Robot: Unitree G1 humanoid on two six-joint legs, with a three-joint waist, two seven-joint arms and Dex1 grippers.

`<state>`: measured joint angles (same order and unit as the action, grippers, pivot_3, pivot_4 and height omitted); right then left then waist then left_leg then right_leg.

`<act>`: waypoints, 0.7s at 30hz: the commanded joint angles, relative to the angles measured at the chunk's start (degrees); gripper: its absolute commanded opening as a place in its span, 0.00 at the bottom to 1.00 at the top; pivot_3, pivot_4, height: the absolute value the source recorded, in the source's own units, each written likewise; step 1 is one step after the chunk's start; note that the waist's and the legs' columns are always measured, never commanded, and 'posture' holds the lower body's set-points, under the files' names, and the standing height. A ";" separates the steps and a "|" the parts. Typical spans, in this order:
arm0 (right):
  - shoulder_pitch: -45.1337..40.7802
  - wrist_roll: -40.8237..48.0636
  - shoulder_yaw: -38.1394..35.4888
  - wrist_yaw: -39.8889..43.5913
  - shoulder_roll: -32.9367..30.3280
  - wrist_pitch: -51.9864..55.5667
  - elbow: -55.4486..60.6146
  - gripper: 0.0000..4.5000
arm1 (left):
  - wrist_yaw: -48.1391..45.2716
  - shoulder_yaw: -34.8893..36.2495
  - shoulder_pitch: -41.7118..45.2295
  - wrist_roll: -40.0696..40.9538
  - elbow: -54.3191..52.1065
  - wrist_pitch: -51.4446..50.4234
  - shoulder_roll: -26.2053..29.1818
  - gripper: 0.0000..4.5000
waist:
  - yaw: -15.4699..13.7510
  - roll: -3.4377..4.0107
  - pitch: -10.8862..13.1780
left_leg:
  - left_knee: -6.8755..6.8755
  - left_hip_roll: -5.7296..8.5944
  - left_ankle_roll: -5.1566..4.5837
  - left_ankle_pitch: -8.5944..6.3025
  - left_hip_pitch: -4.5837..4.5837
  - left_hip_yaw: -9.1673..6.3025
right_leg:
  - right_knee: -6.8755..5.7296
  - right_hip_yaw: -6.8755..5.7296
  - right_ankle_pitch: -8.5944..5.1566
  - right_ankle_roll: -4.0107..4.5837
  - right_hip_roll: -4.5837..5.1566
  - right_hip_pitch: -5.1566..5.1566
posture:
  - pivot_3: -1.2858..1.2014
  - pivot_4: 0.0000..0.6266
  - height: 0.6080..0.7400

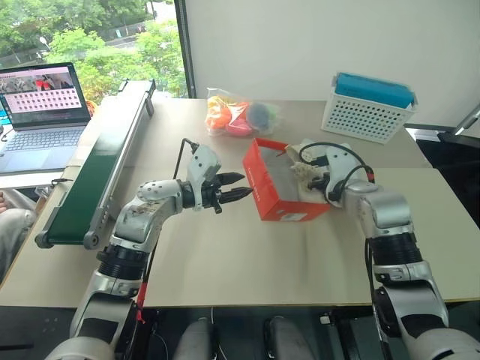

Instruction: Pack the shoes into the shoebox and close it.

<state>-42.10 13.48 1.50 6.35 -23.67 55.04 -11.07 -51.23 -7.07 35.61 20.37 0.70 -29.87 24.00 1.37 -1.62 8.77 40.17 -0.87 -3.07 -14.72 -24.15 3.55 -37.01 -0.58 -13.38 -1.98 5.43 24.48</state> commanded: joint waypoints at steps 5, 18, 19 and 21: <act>-1.36 0.29 -1.74 1.18 6.61 0.72 -1.02 0.13 | 0.19 0.08 0.61 -0.57 -1.29 2.61 -0.19 0.50 | 1.08 0.00 0.00 | -0.01 -0.03 0.01 0.00 0.03 0.00 | -0.07 0.03 0.00 0.00 -0.01 -0.01 | 0.52 0.24 0.73; 0.94 -3.65 0.28 2.29 7.28 3.04 -1.45 0.77 | 0.29 0.19 0.95 -1.05 -0.65 3.51 -0.64 0.51 | 0.83 0.01 -0.02 | -0.14 -0.01 0.02 0.00 0.33 0.00 | -0.07 0.02 0.00 0.01 0.02 -0.24 | 0.52 0.24 0.73; 0.85 -3.56 0.00 2.37 7.56 3.11 -1.04 0.77 | 0.31 0.20 0.94 -1.05 -0.64 3.49 -0.65 0.51 | 0.80 0.01 -0.02 | -0.16 -0.01 0.02 0.00 0.33 0.00 | -0.07 0.01 0.00 0.01 0.02 -0.23 | 0.52 0.24 0.73; 0.58 -3.44 -0.42 2.49 7.99 3.08 -0.23 0.77 | 0.29 0.17 0.93 -1.09 -0.64 3.55 -0.68 0.51 | 0.81 0.01 -0.02 | -0.19 -0.01 0.02 0.01 0.32 0.00 | -0.07 0.01 0.00 0.01 0.03 -0.23 | 0.52 0.24 0.73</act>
<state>-42.88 9.60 0.40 7.42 -16.75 55.48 -11.08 -50.78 -7.45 35.62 19.16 0.88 -27.67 23.47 2.18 -1.62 8.75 39.97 -0.87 -3.05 -14.71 -23.82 3.55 -37.08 -0.56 -13.37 -1.97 5.45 24.25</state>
